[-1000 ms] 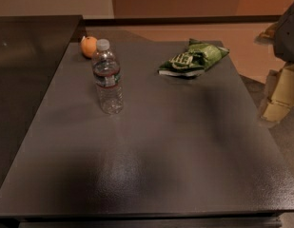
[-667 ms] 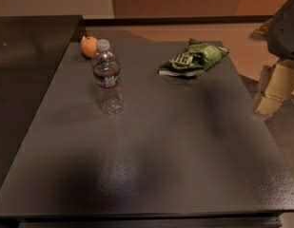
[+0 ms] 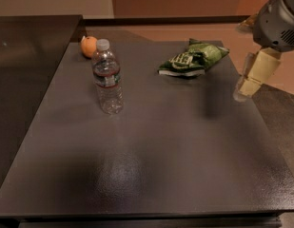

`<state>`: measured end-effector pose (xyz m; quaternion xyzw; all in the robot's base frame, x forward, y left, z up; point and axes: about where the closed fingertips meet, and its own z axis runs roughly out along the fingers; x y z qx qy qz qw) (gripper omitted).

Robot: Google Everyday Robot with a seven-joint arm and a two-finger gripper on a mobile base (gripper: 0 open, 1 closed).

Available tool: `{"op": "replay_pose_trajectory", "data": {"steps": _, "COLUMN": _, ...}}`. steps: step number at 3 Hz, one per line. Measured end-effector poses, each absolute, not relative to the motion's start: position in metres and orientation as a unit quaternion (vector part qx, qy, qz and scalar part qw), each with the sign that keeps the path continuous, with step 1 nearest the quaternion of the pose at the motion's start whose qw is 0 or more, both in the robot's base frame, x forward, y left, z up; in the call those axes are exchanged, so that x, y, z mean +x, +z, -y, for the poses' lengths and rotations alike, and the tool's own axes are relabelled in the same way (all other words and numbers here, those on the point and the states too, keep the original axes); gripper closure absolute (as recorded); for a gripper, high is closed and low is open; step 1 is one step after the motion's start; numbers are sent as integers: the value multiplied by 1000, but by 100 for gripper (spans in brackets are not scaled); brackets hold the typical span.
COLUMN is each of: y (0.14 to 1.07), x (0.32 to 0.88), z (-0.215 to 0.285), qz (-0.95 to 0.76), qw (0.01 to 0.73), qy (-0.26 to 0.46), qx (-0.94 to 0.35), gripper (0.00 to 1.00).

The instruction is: Move green jalapeno chip bag near water bottle

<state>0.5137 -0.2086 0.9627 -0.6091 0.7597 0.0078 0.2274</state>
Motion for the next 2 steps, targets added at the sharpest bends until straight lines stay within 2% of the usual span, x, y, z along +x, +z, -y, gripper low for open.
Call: {"op": "replay_pose_trajectory", "data": {"steps": 2, "y": 943, "x": 580, "z": 205, "qz": -763, "qw": 279, "qy": 34, "qx": -582, "gripper": 0}}
